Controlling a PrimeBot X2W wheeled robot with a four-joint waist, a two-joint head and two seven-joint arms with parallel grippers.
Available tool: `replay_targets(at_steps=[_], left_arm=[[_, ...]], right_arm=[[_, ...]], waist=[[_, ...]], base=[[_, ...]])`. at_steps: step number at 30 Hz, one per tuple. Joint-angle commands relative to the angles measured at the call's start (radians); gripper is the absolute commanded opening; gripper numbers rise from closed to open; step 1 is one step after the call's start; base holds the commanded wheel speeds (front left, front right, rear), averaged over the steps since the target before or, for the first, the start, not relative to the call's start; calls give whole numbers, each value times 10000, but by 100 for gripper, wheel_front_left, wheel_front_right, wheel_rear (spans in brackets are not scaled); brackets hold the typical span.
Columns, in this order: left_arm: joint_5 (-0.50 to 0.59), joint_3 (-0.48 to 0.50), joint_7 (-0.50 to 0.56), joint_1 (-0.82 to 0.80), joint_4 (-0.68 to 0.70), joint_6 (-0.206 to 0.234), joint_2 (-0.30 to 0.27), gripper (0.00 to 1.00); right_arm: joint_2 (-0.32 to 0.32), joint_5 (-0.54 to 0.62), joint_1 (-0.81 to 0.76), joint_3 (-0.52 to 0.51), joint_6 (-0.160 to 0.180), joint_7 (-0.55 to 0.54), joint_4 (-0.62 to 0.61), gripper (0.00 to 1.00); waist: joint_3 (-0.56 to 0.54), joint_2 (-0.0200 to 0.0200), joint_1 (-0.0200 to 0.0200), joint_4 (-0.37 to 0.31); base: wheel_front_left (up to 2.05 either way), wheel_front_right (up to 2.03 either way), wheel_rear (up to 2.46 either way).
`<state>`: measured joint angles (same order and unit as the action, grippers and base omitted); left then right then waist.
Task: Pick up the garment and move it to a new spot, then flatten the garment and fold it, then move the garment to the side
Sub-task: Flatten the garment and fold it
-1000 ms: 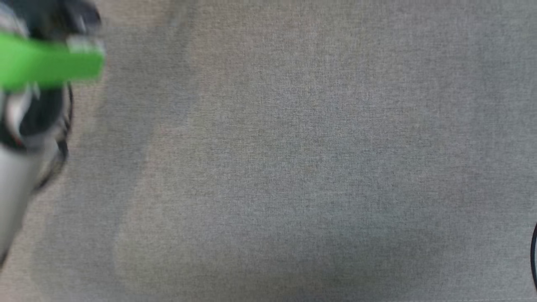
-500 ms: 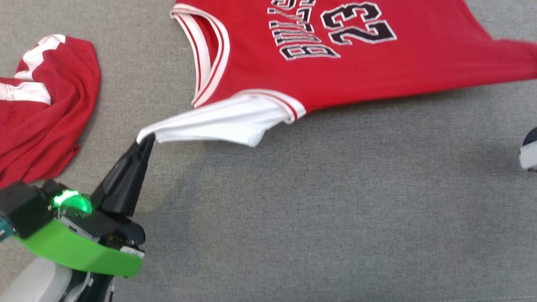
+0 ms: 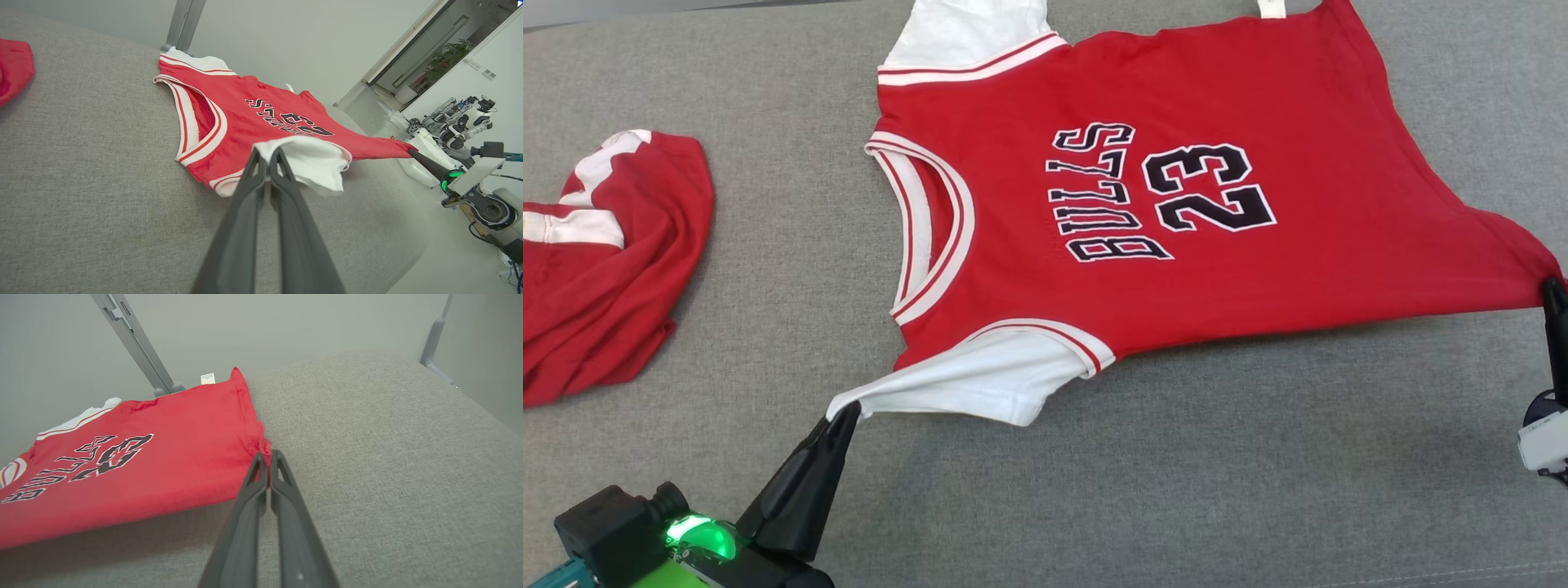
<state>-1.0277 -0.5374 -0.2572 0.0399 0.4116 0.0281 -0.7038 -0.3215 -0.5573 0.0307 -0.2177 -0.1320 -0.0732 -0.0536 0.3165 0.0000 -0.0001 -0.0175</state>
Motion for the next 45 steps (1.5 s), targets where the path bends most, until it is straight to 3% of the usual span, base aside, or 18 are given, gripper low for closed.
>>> replay_targets(at_steps=[1, 12, 30, 32, 33, 34, 35, 37, 38, 39, 45], left_arm=[[-82, 32, 41, 80, 34, 77, -41, 0], [-387, -211, 1105, -1681, -815, 220, 616, 0], [-114, -459, 1940, -5138, -3027, -577, 1758, 0], [19, -513, 1974, -5440, -3223, -653, 1815, 0], [44, -496, 1903, -5564, -3334, -699, 1896, 0], [42, -487, 1830, -5659, -3478, -731, 2002, 0], [88, -483, 1767, -5752, -3570, -747, 2068, 0], [52, -409, 1561, -5924, -3824, -817, 2257, 0], [79, -361, 1412, -5995, -3929, -839, 2349, 36], [91, -338, 1308, -6027, -4009, -854, 2422, 100], [460, -154, 370, -5691, -4251, -948, 2681, 100]], right_arm=[[112, 120, -113, -186, 25, -153, -81, 0], [767, 746, 917, -471, 22, -1206, 819, 0], [800, 1481, 3838, -454, 22, -1560, 2422, 0], [800, 1539, 4031, -391, 22, -1521, 2569, 17], [815, 1548, 4128, -386, 22, -1494, 2633, 35], [833, 1559, 4280, -402, 22, -1392, 2689, 95], [854, 1551, 4402, -426, 22, -1306, 2720, 100], [935, 1562, 4648, -503, 22, -952, 2767, 100], [1005, 1489, 4736, -486, 22, -744, 2779, 100], [1045, 1397, 4792, -449, 22, -566, 2766, 100], [842, 550, 4544, 150, 22, 926, 2435, 100]], waist=[[-20, 0, 1, -27], [377, 0, 1, 86], [1572, 0, 1, 533], [1654, 0, 1, 544], [1683, 0, 1, 551], [1712, 0, 1, 556], [1734, 0, 1, 557], [1773, 0, 1, 556], [1779, 0, 1, 553], [1782, 0, 1, 552], [1666, 0, 1, 567]], base=[[0, 0, 0], [0, 0, 0], [0, 0, 0], [0, 0, 0], [0, 0, 0], [0, 0, 0], [0, 0, 0], [0, 0, 0], [0, 0, 0], [0, 0, 0], [0, 0, 0]])
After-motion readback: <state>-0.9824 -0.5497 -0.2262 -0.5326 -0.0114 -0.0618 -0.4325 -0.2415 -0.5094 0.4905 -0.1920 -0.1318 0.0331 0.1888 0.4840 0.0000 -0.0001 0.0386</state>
